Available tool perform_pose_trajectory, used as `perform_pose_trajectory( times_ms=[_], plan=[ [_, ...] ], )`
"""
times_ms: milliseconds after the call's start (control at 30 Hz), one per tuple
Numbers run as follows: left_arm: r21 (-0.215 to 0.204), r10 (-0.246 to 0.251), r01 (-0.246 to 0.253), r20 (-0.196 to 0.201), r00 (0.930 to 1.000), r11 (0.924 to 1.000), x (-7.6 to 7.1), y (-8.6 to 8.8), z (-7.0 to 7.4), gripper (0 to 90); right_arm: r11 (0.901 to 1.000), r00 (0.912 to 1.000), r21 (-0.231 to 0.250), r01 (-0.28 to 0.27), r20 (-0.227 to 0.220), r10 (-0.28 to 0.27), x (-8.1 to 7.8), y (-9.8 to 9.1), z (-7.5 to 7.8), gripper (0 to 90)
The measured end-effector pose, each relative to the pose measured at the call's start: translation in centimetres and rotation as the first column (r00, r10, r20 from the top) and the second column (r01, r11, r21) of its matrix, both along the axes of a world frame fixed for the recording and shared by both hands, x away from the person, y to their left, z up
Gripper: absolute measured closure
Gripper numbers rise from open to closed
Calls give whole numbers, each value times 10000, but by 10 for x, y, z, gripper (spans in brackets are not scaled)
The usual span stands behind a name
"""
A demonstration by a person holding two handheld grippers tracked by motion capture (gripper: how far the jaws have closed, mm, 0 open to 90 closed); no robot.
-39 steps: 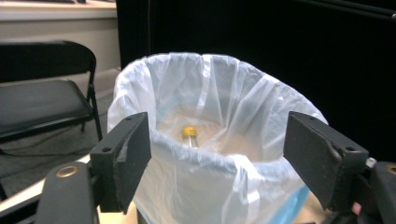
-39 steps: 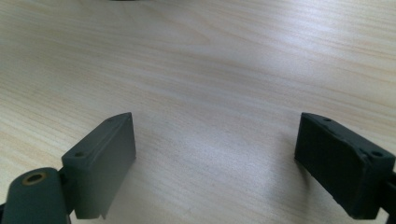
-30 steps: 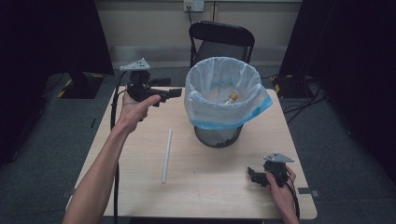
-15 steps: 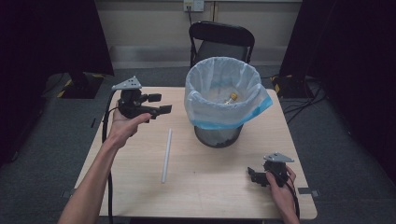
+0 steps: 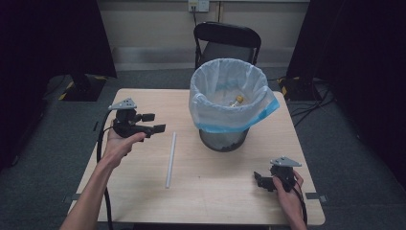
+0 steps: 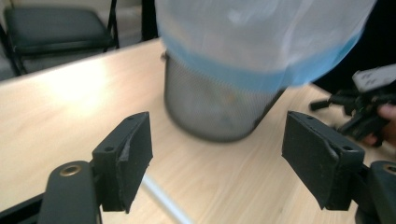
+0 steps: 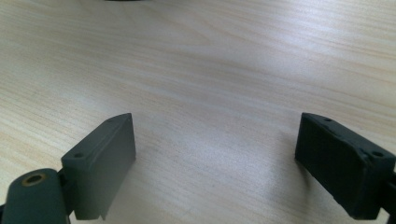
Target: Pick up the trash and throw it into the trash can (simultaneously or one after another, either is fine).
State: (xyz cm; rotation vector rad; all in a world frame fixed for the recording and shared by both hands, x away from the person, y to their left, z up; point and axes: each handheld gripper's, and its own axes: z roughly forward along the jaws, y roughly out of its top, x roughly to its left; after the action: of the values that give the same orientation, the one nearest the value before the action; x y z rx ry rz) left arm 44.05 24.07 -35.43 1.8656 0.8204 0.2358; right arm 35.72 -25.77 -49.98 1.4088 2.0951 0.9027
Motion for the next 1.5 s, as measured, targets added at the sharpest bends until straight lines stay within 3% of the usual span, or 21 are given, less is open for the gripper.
perform_pose_trajectory(
  times_ms=[100,167,233,300,433,667,800,933,1067,1200,1300,1367,1400,1500],
  plan=[
    [-68,35,-36,-166,9999,10000,-4,5,-9,263,10000,10000,-1,-1,3,1,0,0,0,114],
    [222,-68,75,-289,9996,9997,-9,4,-18,269,10000,10000,-3,-1,4,1,0,0,0,113],
    [218,-90,101,-528,9986,9997,-12,5,-25,272,10000,10000,0,-1,5,1,0,0,0,113],
    [598,-205,243,-635,9978,9979,-18,5,-34,272,10000,10000,0,0,2,0,0,0,0,113],
    [948,-135,209,-786,9968,9953,-27,4,-50,296,10000,10000,0,5,12,-5,1,0,0,110],
    [1024,-124,291,-1601,9870,9943,-39,2,-84,329,10000,10000,9,10,-18,-10,0,0,0,110],
    [1329,-257,511,-1861,9822,9898,-43,-8,-98,340,10000,10000,12,9,-20,-9,0,0,0,110],
    [1888,-323,728,-2090,9774,9793,-47,-20,-111,352,10000,10000,8,10,-16,-10,0,0,0,110],
    [2111,-368,870,-2311,9722,9736,-49,-27,-123,369,10000,10000,4,17,-5,-17,0,0,0,110],
    [2055,-248,755,-2389,9707,9757,-50,-32,-133,401,10000,10000,8,9,-19,-9,0,0,0,110],
    [2304,21,481,-2125,9772,9719,-53,-36,-133,429,10000,10000,8,11,-18,-11,0,0,0,110],
    [2520,63,424,-1890,9820,9668,-55,-37,-133,444,10000,10000,4,21,-2,-21,0,0,0,110],
    [2777,82,409,-1735,9848,9598,-56,-38,-133,463,10000,10000,1,17,-2,-17,0,0,0,110],
    [3003,165,331,-1614,9867,9533,-56,-38,-132,527,10000,10000,0,18,-3,-18,0,0,0,110]
  ],
)
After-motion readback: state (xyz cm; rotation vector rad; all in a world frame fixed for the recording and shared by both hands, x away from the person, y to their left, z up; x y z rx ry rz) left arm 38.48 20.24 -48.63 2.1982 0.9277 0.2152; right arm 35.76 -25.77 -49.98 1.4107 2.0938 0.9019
